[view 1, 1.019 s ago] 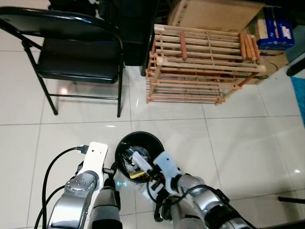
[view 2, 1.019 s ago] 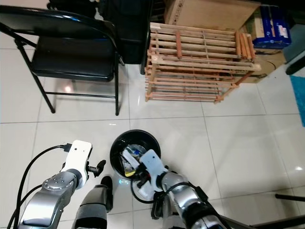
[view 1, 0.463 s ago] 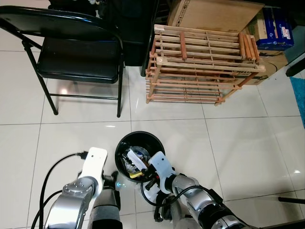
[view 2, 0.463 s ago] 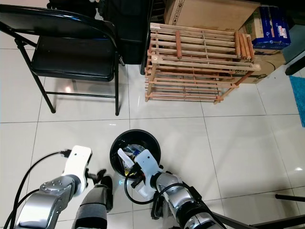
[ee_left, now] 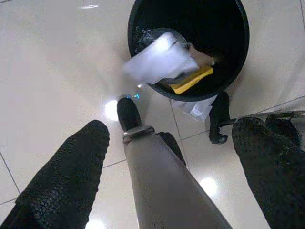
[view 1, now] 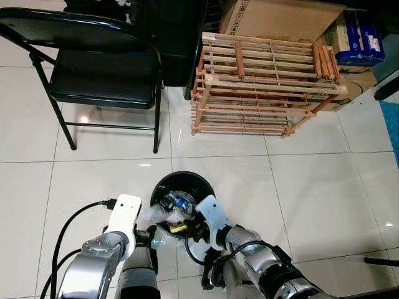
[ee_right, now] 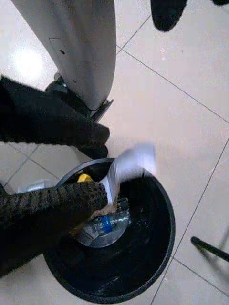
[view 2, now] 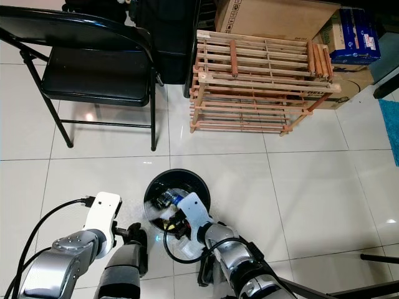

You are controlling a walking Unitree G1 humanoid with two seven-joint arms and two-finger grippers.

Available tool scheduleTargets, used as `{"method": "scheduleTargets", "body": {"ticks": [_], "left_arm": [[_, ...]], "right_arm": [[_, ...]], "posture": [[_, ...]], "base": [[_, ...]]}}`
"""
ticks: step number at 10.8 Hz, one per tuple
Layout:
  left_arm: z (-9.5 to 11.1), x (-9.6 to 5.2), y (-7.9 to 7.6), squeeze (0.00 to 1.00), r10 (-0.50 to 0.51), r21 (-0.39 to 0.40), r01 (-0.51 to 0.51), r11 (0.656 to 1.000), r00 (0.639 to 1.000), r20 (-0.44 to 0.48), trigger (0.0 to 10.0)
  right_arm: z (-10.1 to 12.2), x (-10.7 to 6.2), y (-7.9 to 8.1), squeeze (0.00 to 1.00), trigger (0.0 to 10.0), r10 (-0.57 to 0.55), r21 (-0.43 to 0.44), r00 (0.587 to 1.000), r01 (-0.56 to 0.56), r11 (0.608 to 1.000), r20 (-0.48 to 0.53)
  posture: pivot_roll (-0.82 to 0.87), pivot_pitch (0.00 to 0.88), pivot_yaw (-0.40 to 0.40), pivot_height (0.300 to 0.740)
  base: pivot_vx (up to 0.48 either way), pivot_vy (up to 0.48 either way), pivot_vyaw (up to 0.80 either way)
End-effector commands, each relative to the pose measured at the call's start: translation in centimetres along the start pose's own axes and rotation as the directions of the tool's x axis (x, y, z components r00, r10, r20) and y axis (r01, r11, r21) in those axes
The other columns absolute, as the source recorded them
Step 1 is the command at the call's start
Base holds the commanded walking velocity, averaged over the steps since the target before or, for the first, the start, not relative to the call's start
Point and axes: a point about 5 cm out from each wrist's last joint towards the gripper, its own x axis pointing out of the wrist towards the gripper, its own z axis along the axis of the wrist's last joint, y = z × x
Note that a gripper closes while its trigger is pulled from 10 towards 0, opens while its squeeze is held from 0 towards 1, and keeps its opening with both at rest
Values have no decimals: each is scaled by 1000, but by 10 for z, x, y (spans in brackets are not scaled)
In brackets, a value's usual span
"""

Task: Picking trash to rubbish bin

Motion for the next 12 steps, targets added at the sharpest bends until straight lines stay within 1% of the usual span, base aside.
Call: {"method": "scheduleTargets", "body": {"ticks": [1,4,5,7,8,9,10,11,12], "left_arm": [[-7,0,-7,1000,-38,-3,38,999,999,-30,10000],[-7,2,-8,1000,-40,-2,40,999,999,-33,10000],[-7,4,-8,1000,-43,-1,43,999,999,-32,10000],[1,11,-13,1000,-75,9,75,997,997,-15,10000],[11,18,-21,1000,-108,60,107,992,994,15,10000],[20,25,-27,1000,-122,96,117,988,991,50,10000],[38,30,-35,1000,-146,146,126,981,980,134,10000],[46,32,-39,1000,-156,171,126,977,972,178,10000],[61,35,-49,957,-204,242,136,961,937,283,10000]], "right_arm": [[-15,-5,-1,1000,10000,-15,19,999,16,1000,-37],[-14,-7,-4,1000,10000,-27,17,999,27,999,-29],[-10,-8,-8,1000,10000,-46,8,999,46,999,-9],[-3,-17,-25,1000,10000,-134,13,989,133,991,70],[3,-29,-38,1000,10000,-219,24,964,218,976,150],[7,-42,-46,1000,10000,-283,38,934,282,959,219],[16,-62,-53,1000,10000,-370,69,878,367,928,305],[21,-69,-56,1000,10000,-401,81,853,398,914,333],[32,-86,-58,1000,10000,-469,110,793,466,878,390]], "posture": [[483,379,-167,740],[481,376,-169,740],[473,365,-168,740],[437,333,-162,740],[392,298,-153,740],[367,277,-147,740],[332,248,-138,740],[308,227,-133,740],[273,196,-124,740]], "base": [[0,0,0],[0,0,0],[0,0,0],[0,0,0],[0,0,0],[0,0,0],[0,0,0],[0,0,0],[0,0,0]]}}
